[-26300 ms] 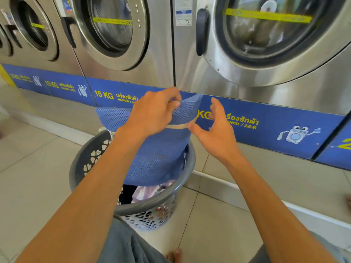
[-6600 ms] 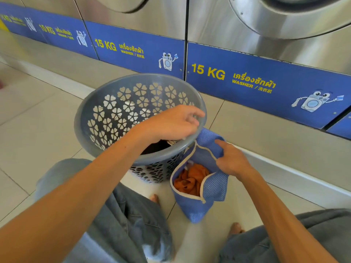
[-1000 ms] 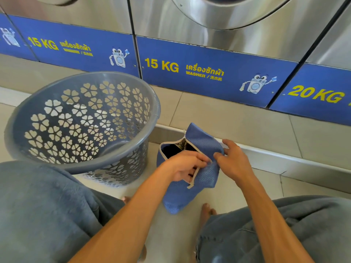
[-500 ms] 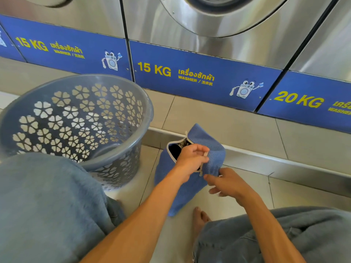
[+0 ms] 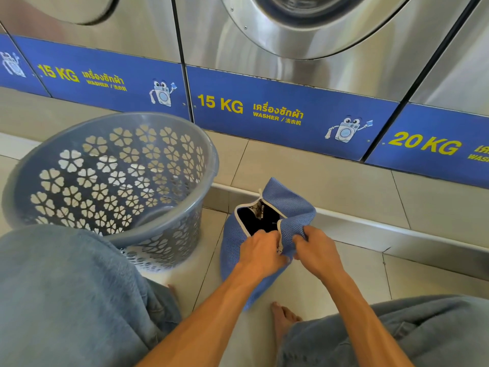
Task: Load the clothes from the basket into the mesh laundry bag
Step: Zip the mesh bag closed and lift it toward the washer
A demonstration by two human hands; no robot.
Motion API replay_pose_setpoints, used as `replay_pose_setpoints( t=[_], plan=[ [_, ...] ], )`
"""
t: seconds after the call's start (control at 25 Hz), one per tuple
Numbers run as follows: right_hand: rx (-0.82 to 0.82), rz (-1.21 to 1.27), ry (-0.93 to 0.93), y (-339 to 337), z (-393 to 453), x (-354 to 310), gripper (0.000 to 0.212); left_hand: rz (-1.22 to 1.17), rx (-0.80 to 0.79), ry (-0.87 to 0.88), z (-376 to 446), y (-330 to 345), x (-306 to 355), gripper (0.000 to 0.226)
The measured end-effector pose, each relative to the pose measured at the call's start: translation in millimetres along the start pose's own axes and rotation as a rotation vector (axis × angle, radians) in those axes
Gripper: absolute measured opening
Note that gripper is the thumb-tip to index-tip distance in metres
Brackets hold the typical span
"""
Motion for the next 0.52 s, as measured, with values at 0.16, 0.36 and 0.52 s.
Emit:
replay_pose_setpoints(
  t=[0.16,0.36,0.52],
  plan=[
    [0.007,0.039,0.068,-9,6,14,0.019,-0.054,0.036,0.073,5,3,-1,0.014],
    [0.051,0.211,0.058,-11,5,10,0.023,-0.157,-0.016,0.095,7,9,-5,0.012],
    [0.095,0.291,0.053,-9,3,10,0.012,-0.251,-0.055,0.04,14,3,-16,0.017]
  ],
)
Point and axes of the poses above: each hand's wrist, its own z-axis towards the middle knuckle, its own y-axis out of the palm, x = y × z, the point moved 2 cm from there along z, towards the middle knuckle, and after that the axes turned 4 degrees about -y, right-handed, at the moved point
